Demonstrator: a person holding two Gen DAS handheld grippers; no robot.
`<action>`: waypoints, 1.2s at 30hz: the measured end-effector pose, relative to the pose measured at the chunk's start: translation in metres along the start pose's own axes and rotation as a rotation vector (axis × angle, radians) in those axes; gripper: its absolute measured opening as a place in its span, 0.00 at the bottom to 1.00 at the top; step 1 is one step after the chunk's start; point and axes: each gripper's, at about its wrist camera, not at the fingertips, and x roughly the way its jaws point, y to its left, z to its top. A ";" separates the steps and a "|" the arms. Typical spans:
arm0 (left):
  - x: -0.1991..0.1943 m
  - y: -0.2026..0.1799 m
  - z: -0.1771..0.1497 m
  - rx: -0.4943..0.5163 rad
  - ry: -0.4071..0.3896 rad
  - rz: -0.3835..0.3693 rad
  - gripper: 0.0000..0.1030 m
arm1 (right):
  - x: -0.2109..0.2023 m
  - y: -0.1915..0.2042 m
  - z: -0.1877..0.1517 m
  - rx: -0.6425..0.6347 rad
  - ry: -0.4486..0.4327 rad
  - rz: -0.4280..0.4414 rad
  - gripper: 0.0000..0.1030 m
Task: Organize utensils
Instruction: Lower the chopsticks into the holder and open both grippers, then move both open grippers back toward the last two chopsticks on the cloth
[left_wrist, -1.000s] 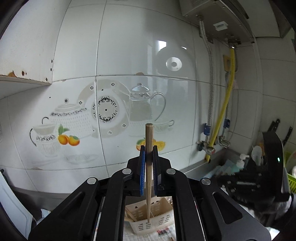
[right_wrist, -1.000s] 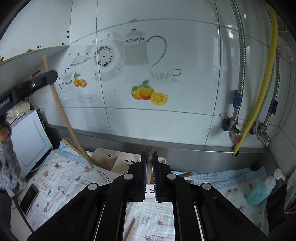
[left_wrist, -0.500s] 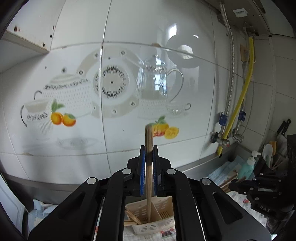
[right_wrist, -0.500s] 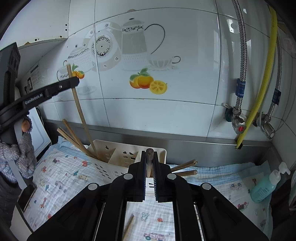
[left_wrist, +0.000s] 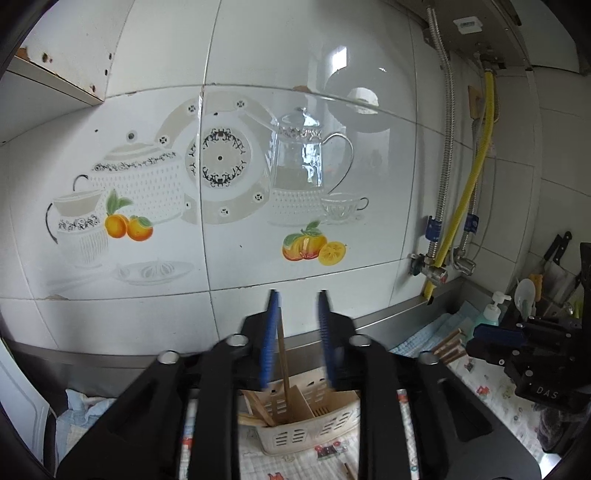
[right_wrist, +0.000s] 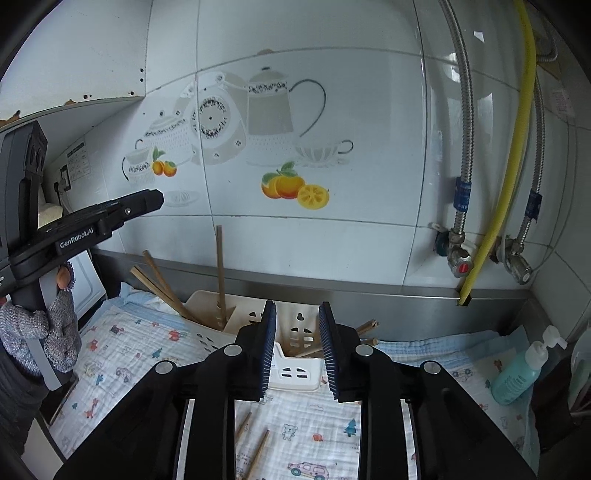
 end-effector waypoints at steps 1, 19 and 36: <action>-0.007 -0.001 -0.001 0.005 -0.008 0.001 0.29 | -0.006 0.003 -0.001 -0.010 -0.011 -0.009 0.27; -0.106 -0.002 -0.095 -0.037 0.031 0.019 0.73 | -0.060 0.050 -0.116 -0.013 0.036 -0.025 0.40; -0.122 0.013 -0.193 -0.150 0.182 0.072 0.78 | -0.041 0.089 -0.245 0.064 0.241 -0.038 0.36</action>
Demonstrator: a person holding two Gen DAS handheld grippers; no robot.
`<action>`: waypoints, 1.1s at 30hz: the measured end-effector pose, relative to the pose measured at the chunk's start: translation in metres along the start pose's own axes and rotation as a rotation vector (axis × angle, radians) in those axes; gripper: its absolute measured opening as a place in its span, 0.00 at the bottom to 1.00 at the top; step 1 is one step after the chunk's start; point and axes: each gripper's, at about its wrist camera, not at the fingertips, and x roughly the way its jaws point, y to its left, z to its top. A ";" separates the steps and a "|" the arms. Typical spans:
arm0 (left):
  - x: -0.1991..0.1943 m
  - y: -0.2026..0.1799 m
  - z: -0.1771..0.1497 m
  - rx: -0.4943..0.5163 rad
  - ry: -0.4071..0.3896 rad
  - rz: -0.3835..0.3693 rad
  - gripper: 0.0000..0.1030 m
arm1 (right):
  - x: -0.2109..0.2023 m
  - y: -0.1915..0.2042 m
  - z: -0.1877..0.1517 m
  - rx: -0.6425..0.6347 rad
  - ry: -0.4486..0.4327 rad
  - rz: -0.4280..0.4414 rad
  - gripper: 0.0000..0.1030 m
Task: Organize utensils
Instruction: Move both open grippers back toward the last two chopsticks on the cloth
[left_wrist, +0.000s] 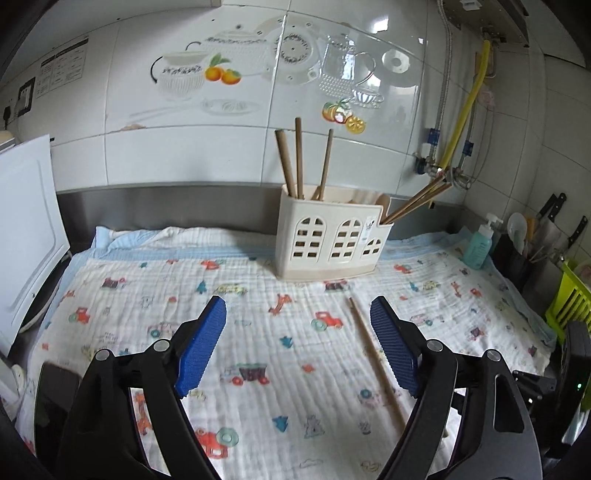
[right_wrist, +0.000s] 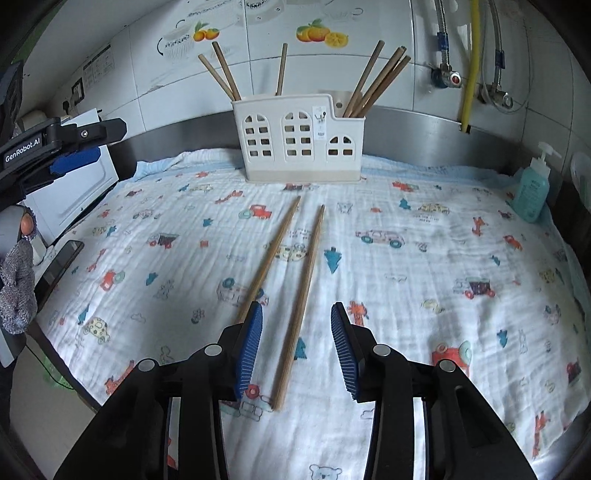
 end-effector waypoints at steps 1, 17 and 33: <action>0.000 0.002 -0.003 -0.005 0.006 0.003 0.78 | 0.003 0.001 -0.003 0.006 0.008 -0.001 0.36; 0.009 0.018 -0.036 -0.064 0.079 0.019 0.78 | 0.028 0.001 -0.018 0.089 0.066 0.022 0.17; 0.020 0.007 -0.058 -0.053 0.141 -0.011 0.78 | 0.037 0.002 -0.019 0.101 0.064 -0.024 0.10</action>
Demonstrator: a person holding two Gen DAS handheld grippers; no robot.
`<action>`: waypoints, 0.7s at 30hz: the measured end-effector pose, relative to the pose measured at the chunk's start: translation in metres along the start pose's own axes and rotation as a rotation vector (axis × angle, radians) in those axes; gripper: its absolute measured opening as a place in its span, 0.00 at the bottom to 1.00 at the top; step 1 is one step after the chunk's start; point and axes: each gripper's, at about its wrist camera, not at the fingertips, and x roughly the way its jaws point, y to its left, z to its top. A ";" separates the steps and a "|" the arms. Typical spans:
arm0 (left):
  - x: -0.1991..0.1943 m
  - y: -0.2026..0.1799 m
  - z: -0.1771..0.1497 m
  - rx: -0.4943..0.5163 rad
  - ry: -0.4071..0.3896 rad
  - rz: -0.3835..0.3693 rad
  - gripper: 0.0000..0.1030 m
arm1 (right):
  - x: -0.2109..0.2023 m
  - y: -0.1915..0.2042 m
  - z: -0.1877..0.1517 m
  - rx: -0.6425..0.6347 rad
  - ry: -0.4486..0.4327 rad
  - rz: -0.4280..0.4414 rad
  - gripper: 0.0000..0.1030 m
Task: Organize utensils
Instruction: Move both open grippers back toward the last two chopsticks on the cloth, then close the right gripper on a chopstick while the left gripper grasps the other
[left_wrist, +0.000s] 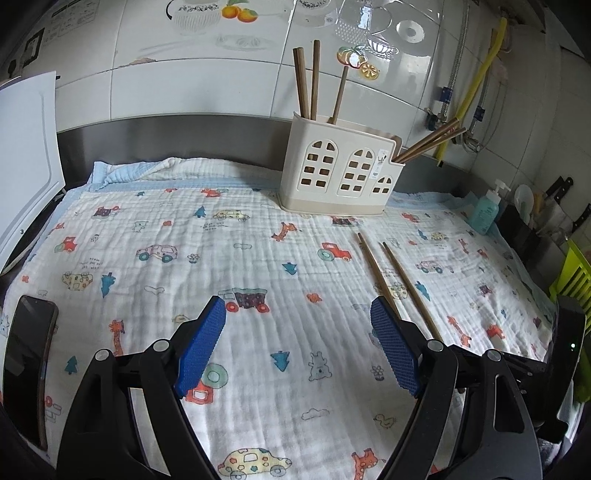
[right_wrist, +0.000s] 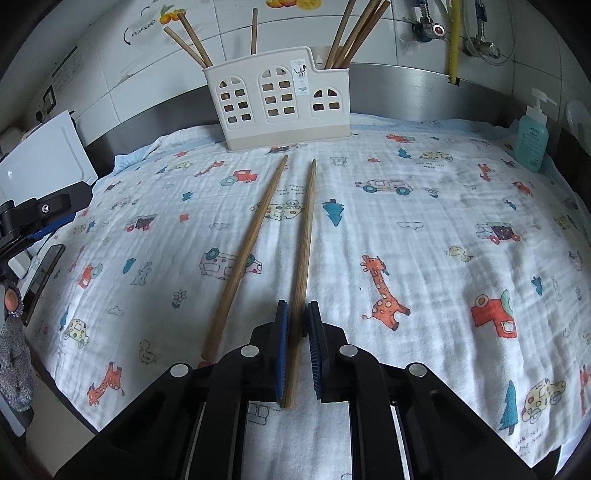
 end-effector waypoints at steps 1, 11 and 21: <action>0.001 -0.002 -0.002 0.004 0.005 -0.002 0.78 | 0.000 0.001 0.000 -0.012 -0.002 -0.012 0.08; 0.017 -0.026 -0.018 0.032 0.071 -0.051 0.78 | -0.009 -0.007 0.000 0.001 -0.033 0.003 0.06; 0.033 -0.063 -0.031 0.084 0.126 -0.092 0.76 | -0.050 -0.021 0.014 0.010 -0.145 0.017 0.06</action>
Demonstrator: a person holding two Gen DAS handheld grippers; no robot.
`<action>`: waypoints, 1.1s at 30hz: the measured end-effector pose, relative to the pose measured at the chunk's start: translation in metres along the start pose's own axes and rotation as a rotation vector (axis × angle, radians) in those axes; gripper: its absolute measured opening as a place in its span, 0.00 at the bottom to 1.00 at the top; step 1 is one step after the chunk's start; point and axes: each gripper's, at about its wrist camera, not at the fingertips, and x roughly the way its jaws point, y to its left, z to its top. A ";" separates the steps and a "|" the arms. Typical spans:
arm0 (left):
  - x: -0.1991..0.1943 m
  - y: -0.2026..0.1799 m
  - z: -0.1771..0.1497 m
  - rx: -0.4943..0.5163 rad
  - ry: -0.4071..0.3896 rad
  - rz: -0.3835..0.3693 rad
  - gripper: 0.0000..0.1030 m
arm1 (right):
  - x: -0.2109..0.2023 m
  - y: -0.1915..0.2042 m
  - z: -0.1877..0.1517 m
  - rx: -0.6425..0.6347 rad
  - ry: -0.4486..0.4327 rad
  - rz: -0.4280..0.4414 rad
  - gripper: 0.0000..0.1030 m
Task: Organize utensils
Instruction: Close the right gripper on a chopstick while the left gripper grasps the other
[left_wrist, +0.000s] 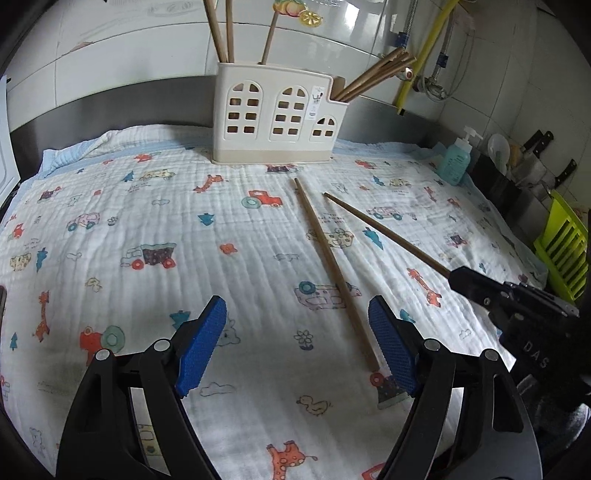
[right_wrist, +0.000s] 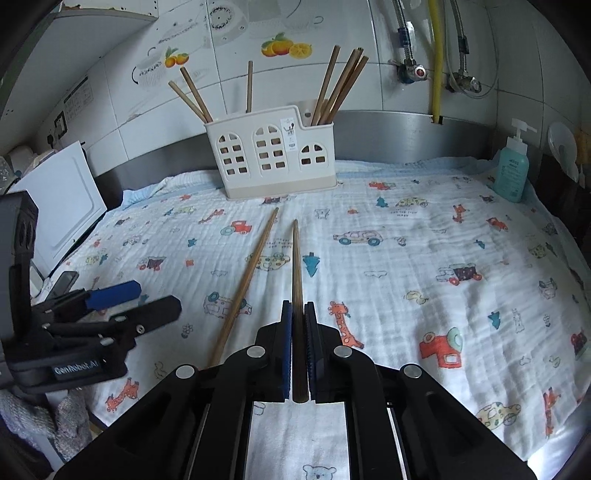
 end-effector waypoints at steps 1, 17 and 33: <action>0.002 -0.003 0.000 0.007 0.005 -0.002 0.76 | -0.004 -0.001 0.002 0.000 -0.011 0.002 0.06; 0.041 -0.038 -0.004 0.044 0.093 0.008 0.28 | -0.024 -0.022 0.018 0.007 -0.085 0.022 0.06; 0.049 -0.049 -0.003 0.052 0.110 0.077 0.12 | -0.020 -0.020 0.017 0.003 -0.078 0.036 0.06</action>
